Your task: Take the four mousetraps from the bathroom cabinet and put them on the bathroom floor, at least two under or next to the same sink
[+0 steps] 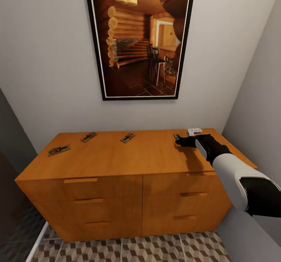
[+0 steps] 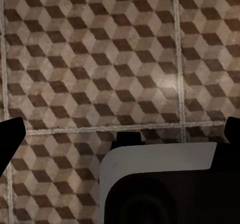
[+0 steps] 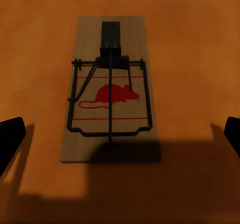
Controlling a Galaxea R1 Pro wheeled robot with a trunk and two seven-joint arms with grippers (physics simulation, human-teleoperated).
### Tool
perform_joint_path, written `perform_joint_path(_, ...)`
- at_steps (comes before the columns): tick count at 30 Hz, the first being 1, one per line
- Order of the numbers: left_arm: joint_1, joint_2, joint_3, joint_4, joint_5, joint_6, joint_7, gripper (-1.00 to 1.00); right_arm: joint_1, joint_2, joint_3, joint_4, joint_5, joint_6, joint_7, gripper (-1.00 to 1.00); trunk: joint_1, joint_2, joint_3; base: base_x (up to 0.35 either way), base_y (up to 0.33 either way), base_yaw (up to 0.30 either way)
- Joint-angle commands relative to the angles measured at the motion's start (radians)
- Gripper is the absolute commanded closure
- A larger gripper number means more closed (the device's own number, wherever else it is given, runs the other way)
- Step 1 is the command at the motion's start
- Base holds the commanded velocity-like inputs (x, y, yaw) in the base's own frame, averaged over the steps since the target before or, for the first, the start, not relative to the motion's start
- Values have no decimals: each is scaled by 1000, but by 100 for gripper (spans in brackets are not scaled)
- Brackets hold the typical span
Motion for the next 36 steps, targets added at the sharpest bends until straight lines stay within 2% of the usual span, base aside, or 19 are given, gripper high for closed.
perform_joint_path(1,0,0,0,-1,1,-2,0,-100,0,-1,2,-2,8,5,6,-100,0,0,-1,0,0,0)
perform_joint_path(36,0,0,0,-1,1,-2,0,-100,0,1,2,0,8,5,4,-100,0,0,-1,18,10,0)
